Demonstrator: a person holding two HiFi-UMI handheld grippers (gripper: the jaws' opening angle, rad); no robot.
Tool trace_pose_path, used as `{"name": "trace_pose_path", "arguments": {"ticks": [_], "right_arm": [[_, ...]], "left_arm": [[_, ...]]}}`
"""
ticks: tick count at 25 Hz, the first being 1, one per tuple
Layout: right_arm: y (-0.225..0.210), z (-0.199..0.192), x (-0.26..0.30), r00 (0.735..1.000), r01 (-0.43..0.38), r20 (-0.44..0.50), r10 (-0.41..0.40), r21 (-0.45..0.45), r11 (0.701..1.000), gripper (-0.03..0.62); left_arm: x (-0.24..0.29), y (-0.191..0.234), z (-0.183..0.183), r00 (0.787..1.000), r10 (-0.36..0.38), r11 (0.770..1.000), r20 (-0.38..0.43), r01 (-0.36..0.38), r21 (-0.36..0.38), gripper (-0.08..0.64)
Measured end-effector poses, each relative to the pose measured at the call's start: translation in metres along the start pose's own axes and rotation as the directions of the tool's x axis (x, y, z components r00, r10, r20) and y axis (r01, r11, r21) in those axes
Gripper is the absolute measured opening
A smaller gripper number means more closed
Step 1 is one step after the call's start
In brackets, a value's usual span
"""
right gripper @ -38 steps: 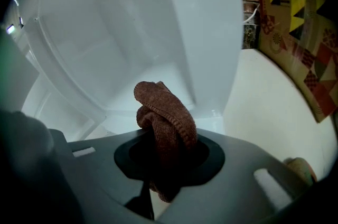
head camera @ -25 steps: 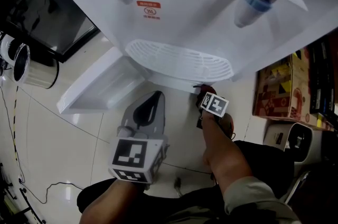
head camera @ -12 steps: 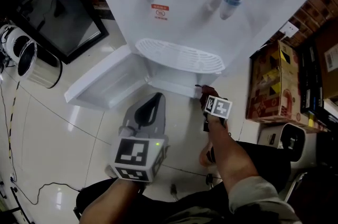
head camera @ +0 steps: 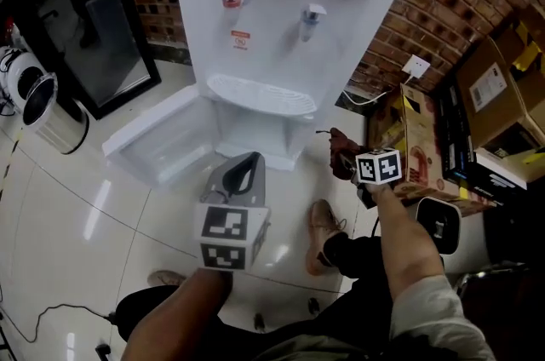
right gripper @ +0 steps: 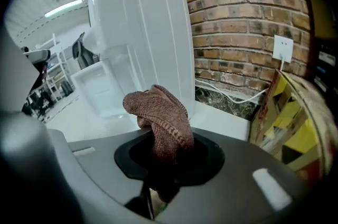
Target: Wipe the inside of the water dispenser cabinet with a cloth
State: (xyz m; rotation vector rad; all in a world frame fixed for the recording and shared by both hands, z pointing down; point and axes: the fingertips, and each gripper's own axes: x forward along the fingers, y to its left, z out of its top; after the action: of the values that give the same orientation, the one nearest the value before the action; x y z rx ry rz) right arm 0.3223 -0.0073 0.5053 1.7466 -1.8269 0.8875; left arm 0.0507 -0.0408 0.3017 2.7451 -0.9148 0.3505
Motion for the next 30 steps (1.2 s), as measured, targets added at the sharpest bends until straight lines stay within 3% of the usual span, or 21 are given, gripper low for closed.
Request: {"name": "trace_pose_path", "arguments": {"ticks": [3,5,9,13,17,20,25,30], "right_arm": [[-0.006,0.009,-0.04,0.994,-0.032,-0.109,0.01,-0.206,0.978,0.095],[0.001,0.028,-0.071,0.996,-0.046,-0.088,0.024,-0.254,0.966,0.097],[0.016,0.053,-0.114,0.998,0.027,0.061,-0.021,-0.109,0.994,0.097],[0.027,0.044,-0.128,0.997,0.041,0.06,-0.04,-0.012,0.999,0.098],[0.026,0.045,-0.133,0.99,0.047,0.132,-0.056,0.066,0.997,0.098],[0.014,0.034,-0.126,0.991,0.071,0.106,-0.078,0.072,0.995,0.098],[0.011,0.04,-0.116,0.995,0.04,0.093,-0.047,0.079,0.996,0.098],[0.019,0.035,-0.111,0.998,0.018,0.057,-0.019,0.024,1.0,0.098]], "left_arm": [[-0.001,-0.022,-0.004,0.999,-0.042,0.999,-0.003,0.042,-0.013,0.0],[-0.002,-0.043,-0.002,0.997,-0.083,0.996,-0.002,0.083,0.021,0.0],[-0.005,-0.067,-0.013,0.993,-0.118,0.988,-0.031,0.121,0.099,0.0],[-0.008,-0.06,-0.015,0.996,-0.08,0.994,-0.036,0.083,0.074,0.0],[-0.004,-0.054,0.0,0.998,-0.067,0.996,-0.002,0.067,0.063,0.0],[0.008,-0.057,-0.002,0.997,-0.082,0.995,-0.009,0.083,0.049,0.0],[0.029,-0.069,-0.015,0.991,-0.117,0.99,-0.062,0.122,0.069,0.0],[0.054,-0.061,-0.025,0.983,-0.154,0.98,-0.103,0.165,0.112,0.0]]}}
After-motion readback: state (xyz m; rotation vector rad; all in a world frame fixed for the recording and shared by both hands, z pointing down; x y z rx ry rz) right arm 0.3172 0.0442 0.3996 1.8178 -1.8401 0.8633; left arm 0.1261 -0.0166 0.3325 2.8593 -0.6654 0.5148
